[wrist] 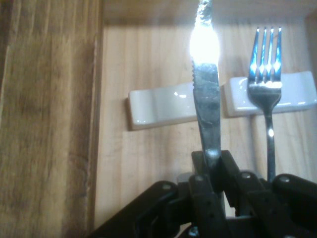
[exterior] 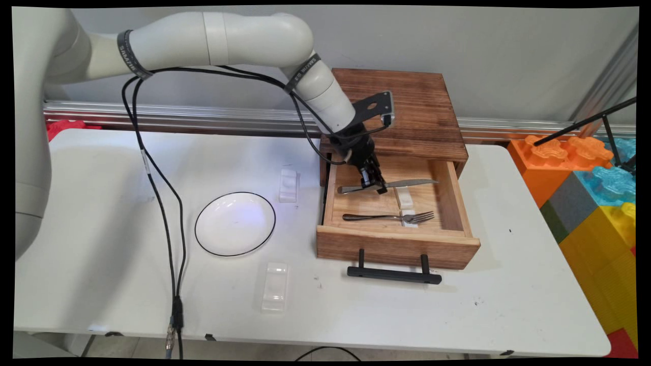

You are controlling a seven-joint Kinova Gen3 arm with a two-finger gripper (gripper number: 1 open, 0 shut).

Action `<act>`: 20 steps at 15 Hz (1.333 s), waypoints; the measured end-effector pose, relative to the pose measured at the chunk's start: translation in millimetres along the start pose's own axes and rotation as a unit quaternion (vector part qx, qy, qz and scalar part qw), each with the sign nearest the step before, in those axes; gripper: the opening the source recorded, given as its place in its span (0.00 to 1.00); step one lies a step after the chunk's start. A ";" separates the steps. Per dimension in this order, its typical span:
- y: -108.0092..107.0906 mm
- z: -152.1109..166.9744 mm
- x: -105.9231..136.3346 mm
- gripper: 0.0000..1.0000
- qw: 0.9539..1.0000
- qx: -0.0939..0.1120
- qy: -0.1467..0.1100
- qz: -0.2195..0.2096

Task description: Place the picked object into the drawer

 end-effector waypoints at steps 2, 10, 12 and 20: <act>-0.5 3.8 -2.1 0.00 1.000 0.000 0.002 0.000; 0.3 19.5 -7.0 0.00 1.000 -0.003 0.011 -0.004; 0.2 21.6 -7.8 0.00 1.000 -0.003 0.011 -0.005; -1.9 30.8 -11.8 0.00 1.000 0.002 0.012 0.002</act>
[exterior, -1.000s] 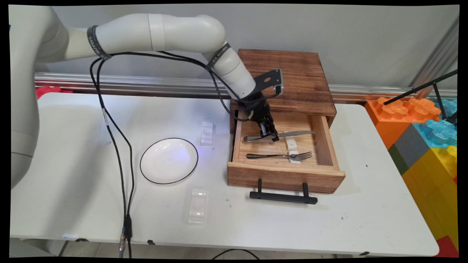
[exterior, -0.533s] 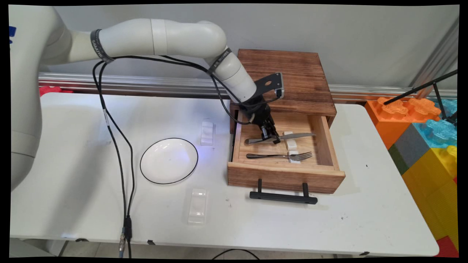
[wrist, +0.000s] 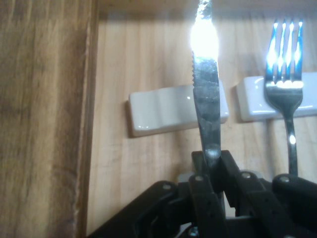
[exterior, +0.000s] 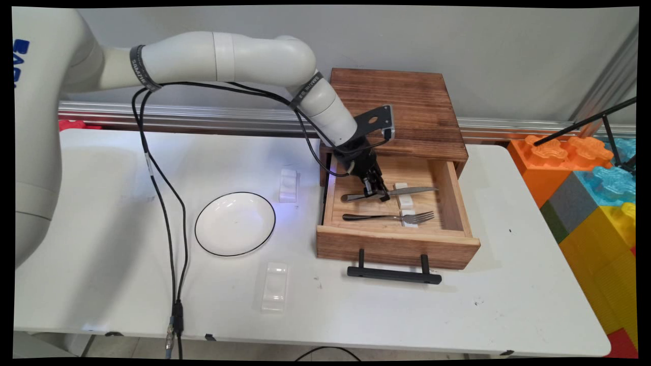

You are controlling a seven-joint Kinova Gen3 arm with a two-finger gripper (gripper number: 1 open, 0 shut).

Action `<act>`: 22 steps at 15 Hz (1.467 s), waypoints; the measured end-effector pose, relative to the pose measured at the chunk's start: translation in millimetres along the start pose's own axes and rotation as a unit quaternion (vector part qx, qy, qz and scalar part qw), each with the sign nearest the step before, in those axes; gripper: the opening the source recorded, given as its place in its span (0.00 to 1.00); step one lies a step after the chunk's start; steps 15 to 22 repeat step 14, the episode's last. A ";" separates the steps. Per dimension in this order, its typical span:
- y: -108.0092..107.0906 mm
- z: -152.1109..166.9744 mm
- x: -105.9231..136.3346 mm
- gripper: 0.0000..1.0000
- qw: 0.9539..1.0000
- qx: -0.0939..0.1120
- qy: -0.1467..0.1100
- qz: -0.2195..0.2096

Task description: Place the picked object into the drawer

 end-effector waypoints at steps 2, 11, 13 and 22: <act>-0.7 1.2 -0.3 0.00 1.000 0.002 0.000 0.003; -1.7 2.4 -1.4 1.00 1.000 0.003 -0.005 0.012; -1.5 1.4 -0.6 1.00 1.000 0.004 -0.004 0.014; -1.6 0.6 0.1 1.00 1.000 0.004 -0.004 0.015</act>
